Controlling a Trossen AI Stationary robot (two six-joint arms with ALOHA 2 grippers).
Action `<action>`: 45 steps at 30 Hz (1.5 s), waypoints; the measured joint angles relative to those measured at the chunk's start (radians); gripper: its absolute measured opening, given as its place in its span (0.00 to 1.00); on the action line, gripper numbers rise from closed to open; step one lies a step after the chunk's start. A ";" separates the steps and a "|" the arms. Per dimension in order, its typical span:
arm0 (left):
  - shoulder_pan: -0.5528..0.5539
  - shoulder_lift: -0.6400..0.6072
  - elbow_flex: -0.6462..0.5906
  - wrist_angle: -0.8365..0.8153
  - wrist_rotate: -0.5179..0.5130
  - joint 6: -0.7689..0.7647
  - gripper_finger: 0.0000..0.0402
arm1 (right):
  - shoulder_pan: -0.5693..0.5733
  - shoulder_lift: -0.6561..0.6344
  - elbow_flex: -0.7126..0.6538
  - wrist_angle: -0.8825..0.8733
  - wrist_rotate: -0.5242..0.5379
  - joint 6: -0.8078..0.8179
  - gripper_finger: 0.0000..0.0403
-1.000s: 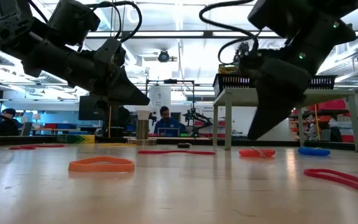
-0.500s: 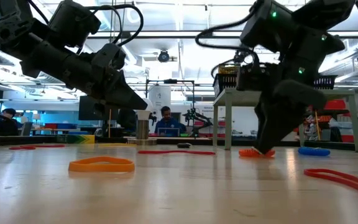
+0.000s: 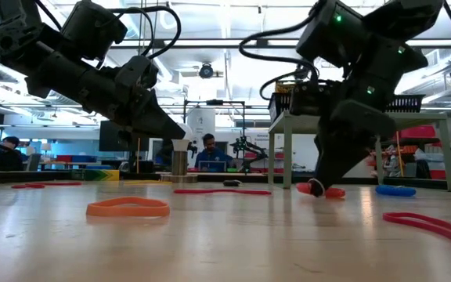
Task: Pick & Place Office Desk Supplies
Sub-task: Put the orange spring keychain into the right basket on the shelf
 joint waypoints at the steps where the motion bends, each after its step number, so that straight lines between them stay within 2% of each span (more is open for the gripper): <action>1: 0.000 0.000 0.000 0.000 -0.001 0.000 0.03 | 0.000 -0.001 0.009 -0.005 0.000 0.000 0.09; 4: 0.000 0.000 0.000 0.000 -0.003 0.000 0.03 | 0.000 -0.008 0.043 -0.026 0.001 0.000 0.06; 11: 0.000 0.004 0.000 -0.003 -0.023 0.000 0.03 | 0.002 -0.080 0.170 -0.222 0.002 -0.021 0.07; 17: 0.000 0.024 0.000 0.004 -0.026 0.000 0.03 | -0.013 -0.218 0.351 -0.509 0.038 -0.046 0.07; 22: 0.000 0.032 0.001 0.012 -0.025 0.010 0.03 | -0.096 -0.356 0.515 -0.780 0.107 -0.040 0.07; 27: 0.000 0.033 0.000 0.016 -0.026 0.018 0.03 | -0.283 -0.492 0.610 -0.989 0.270 -0.013 0.07; 31: 0.000 0.033 0.000 0.039 -0.026 0.027 0.03 | -0.528 -0.550 0.615 -1.099 0.356 0.076 0.07; 35: 0.000 0.033 0.000 0.058 -0.026 0.026 0.03 | -0.766 -0.546 0.614 -1.134 0.360 0.061 0.07; 39: 0.000 0.033 0.000 0.066 -0.026 0.024 0.03 | -0.955 -0.493 0.614 -1.129 0.333 0.042 0.07; 42: 0.000 0.033 0.000 0.072 -0.026 0.018 0.03 | -1.062 -0.442 0.614 -1.128 0.284 0.038 0.07; 45: 0.000 0.033 0.000 0.084 -0.026 0.016 0.03 | -1.106 -0.380 0.613 -1.094 0.230 0.036 0.07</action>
